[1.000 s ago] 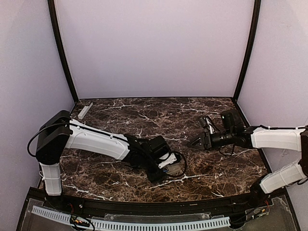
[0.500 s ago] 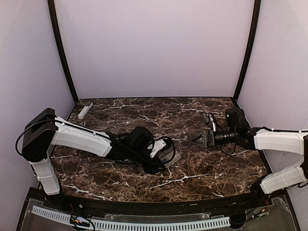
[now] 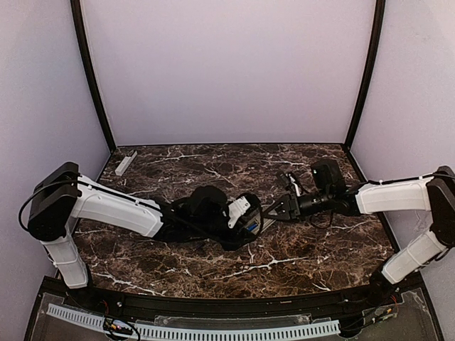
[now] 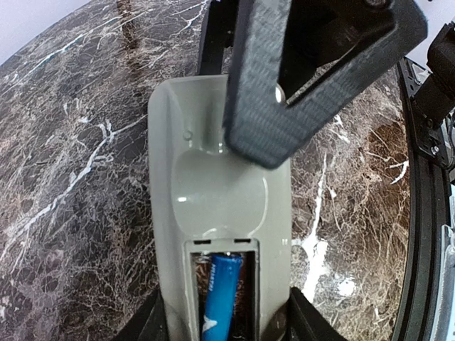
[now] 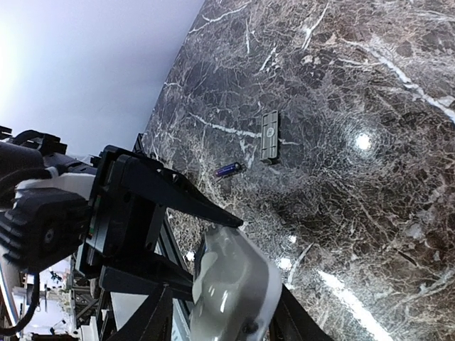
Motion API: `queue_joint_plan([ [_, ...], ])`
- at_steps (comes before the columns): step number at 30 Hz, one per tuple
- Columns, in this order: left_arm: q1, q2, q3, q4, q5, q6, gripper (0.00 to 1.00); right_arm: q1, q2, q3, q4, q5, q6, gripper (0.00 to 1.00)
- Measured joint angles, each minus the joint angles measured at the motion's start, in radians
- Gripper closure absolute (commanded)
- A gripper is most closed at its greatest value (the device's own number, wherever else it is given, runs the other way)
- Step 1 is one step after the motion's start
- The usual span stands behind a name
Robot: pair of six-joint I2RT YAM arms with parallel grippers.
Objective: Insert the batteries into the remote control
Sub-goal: Place the remote control without the battery cover at the center of the board, then pass from the left arm to the right
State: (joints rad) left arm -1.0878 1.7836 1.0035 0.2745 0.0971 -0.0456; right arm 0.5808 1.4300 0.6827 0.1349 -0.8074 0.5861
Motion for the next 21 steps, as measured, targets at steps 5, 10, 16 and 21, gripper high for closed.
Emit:
queue_joint_plan([
  [5,-0.028,0.000,0.000,0.006,-0.055,0.020,0.67,0.031,0.039,0.017,-0.009,0.014,0.031,0.83],
  [10,-0.032,0.002,-0.005,0.032,-0.117,0.064,0.41,0.034,0.039,0.042,-0.018,0.026,0.065,1.00],
  [16,-0.032,0.002,-0.005,0.035,-0.155,0.082,0.02,0.051,0.039,0.118,-0.114,0.120,-0.054,1.00],
  [21,-0.027,-0.075,-0.056,0.016,-0.199,0.063,0.01,0.102,0.041,0.233,-0.230,0.299,-0.224,1.00],
])
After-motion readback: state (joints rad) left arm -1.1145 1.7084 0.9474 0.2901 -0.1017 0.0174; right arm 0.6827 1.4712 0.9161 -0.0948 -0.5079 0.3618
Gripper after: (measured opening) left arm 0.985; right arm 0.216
